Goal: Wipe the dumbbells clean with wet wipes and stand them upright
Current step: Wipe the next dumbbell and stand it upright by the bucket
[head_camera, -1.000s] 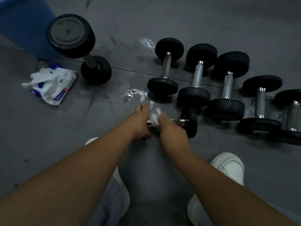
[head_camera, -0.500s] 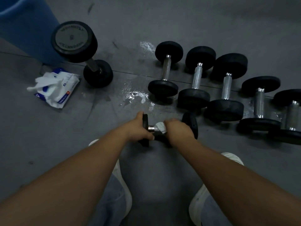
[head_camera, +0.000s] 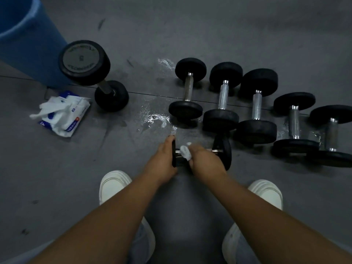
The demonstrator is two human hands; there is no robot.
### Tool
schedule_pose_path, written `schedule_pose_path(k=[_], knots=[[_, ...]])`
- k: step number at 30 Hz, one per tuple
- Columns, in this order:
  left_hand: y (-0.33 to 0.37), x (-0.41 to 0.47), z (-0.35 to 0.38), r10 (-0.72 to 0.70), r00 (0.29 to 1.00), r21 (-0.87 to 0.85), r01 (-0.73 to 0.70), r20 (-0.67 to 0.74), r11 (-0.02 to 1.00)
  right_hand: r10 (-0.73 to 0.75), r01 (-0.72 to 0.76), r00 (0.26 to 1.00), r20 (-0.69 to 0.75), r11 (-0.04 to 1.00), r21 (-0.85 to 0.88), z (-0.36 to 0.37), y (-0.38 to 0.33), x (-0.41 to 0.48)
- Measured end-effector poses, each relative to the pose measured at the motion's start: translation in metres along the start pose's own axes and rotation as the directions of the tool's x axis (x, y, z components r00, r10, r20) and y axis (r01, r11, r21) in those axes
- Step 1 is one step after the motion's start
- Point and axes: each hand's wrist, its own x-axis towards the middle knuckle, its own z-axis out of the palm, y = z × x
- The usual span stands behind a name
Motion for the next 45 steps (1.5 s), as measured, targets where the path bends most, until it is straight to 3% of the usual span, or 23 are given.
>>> schedule_pose_path(k=[3, 6, 10, 13, 17, 20, 24, 28, 31, 33, 35, 37, 39, 41, 43, 45], knots=[[-0.001, 0.003, -0.003, -0.009, 0.996, 0.065, 0.003, 0.093, 0.998, 0.118, -0.118, 0.993, -0.003, 0.993, -0.024, 0.006, -0.007, -0.008], [0.0, 0.001, -0.002, -0.008, 0.993, 0.092, -0.003, 0.119, 0.996, 0.027, -0.026, 0.997, 0.072, 0.999, -0.022, 0.012, -0.011, -0.017], [0.0, -0.006, 0.004, -0.008, 0.997, 0.096, 0.001, 0.073, 0.995, 0.165, -0.167, 0.985, -0.049, 0.986, -0.022, 0.01, -0.002, -0.013], [-0.003, -0.011, 0.011, 0.012, 0.999, 0.104, -0.017, 0.048, 0.994, -0.006, 0.012, 0.995, 0.095, 0.998, -0.062, 0.013, -0.017, -0.017], [-0.002, -0.006, 0.008, -0.01, 0.999, 0.099, 0.005, 0.051, 0.995, 0.131, -0.133, 0.991, -0.027, 0.987, -0.086, 0.01, -0.007, -0.006], [0.002, -0.001, 0.004, -0.031, 0.997, 0.099, 0.024, 0.069, 0.995, -0.05, 0.06, 0.992, 0.113, 0.994, -0.087, 0.008, -0.014, -0.012], [0.004, 0.005, -0.001, -0.031, 0.996, 0.117, 0.021, 0.082, 0.993, 0.131, -0.13, 0.991, -0.006, 0.985, -0.117, 0.002, -0.002, 0.0], [0.002, 0.009, -0.002, -0.014, 0.995, 0.081, 0.006, 0.1, 0.997, -0.094, 0.103, 0.99, 0.109, 0.992, -0.08, 0.0, -0.014, -0.005], [0.003, 0.011, -0.004, -0.024, 0.994, 0.103, 0.013, 0.109, 0.995, 0.123, -0.123, 0.992, -0.004, 0.989, -0.082, -0.007, -0.003, 0.005], [0.004, 0.011, -0.005, -0.029, 0.993, 0.107, 0.016, 0.119, 0.994, 0.089, -0.079, 0.994, 0.067, 0.989, -0.128, -0.001, -0.012, 0.001], [0.003, 0.01, -0.004, -0.023, 0.993, 0.097, 0.011, 0.118, 0.995, -0.028, 0.033, 0.994, 0.11, 0.999, -0.04, 0.001, -0.015, -0.003], [0.003, 0.01, -0.003, -0.02, 0.994, 0.105, 0.009, 0.11, 0.994, 0.05, -0.051, 0.996, 0.076, 0.999, 0.012, -0.006, -0.006, 0.003], [0.004, 0.012, -0.005, -0.033, 0.993, 0.104, 0.021, 0.114, 0.994, 0.183, -0.18, 0.981, 0.063, 0.983, -0.045, -0.007, 0.0, 0.003], [0.005, 0.014, -0.007, -0.041, 0.991, 0.097, 0.029, 0.126, 0.995, 0.079, -0.071, 0.991, 0.105, 0.995, -0.075, 0.001, -0.008, -0.002], [0.008, 0.013, -0.011, -0.046, 0.99, 0.095, 0.033, 0.137, 0.995, -0.073, 0.073, 0.993, 0.098, 0.997, 0.005, 0.009, -0.012, -0.002], [0.012, 0.014, -0.015, -0.057, 0.988, 0.088, 0.044, 0.146, 0.995, 0.02, -0.023, 0.999, 0.04, 0.997, 0.078, 0.008, -0.006, 0.003]])
